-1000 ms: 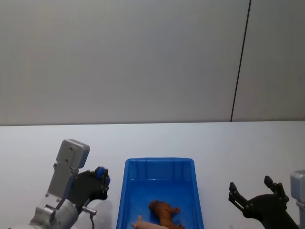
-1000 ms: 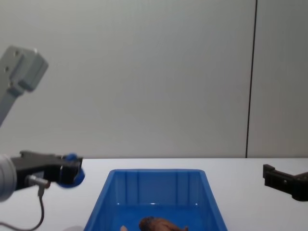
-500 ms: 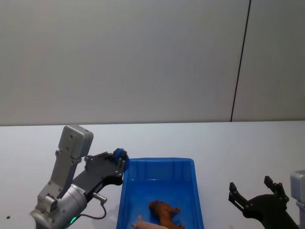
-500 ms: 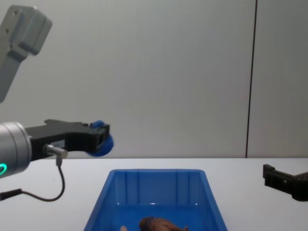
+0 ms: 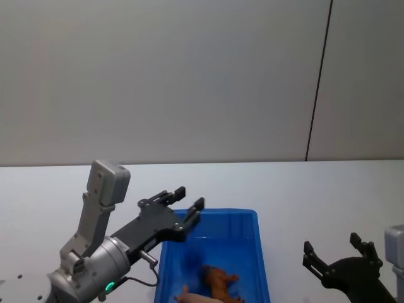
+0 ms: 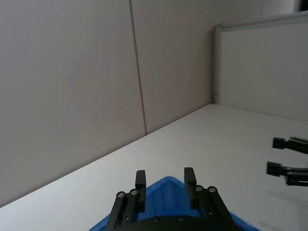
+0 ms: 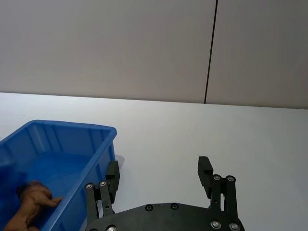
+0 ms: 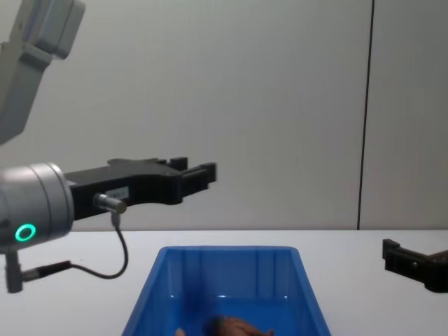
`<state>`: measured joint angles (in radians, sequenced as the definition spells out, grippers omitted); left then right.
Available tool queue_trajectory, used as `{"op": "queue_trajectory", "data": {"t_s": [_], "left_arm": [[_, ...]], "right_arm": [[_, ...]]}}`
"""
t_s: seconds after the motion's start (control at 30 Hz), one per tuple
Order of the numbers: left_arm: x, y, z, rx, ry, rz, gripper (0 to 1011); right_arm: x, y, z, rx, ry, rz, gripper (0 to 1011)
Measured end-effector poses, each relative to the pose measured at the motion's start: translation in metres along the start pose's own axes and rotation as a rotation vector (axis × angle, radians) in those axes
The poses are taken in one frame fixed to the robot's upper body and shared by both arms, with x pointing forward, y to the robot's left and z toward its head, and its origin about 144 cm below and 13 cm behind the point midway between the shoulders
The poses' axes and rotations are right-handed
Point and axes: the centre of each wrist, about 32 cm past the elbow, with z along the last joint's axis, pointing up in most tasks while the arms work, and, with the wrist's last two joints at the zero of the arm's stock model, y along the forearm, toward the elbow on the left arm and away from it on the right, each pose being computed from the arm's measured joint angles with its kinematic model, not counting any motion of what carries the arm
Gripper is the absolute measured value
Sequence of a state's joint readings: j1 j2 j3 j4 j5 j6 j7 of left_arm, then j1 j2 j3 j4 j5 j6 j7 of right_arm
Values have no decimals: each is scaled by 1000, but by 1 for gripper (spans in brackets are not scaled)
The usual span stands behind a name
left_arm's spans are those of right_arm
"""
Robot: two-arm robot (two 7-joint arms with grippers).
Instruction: Pick up the two dolls from the table and place them into the box.
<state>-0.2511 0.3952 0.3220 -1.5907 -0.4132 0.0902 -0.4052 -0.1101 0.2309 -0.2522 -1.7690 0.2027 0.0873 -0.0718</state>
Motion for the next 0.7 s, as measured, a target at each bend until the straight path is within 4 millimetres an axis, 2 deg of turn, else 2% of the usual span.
{"op": "queue_trajectory", "data": {"t_s": [0.07,0.1,0.17,0.4,0.5,0.53,0.7], "left_arm": [[1,-3,-1,-14,13,-36,486],[1,-4,-1,-18,18,-47,547],[1,-7,-2,-30,29,-77,578],[2,-13,-4,-57,52,-138,843],[2,-14,-4,-63,57,-152,896],[2,-15,-5,-66,60,-160,943],[2,-17,-5,-75,66,-179,1001]], "right_arm": [[0,0,0,0,0,0,1001],[0,0,0,0,0,0,1001],[0,0,0,0,0,0,1001],[0,0,0,0,0,0,1001],[0,0,0,0,0,0,1001],[0,0,0,0,0,0,1001],[0,0,0,0,0,0,1001]]}}
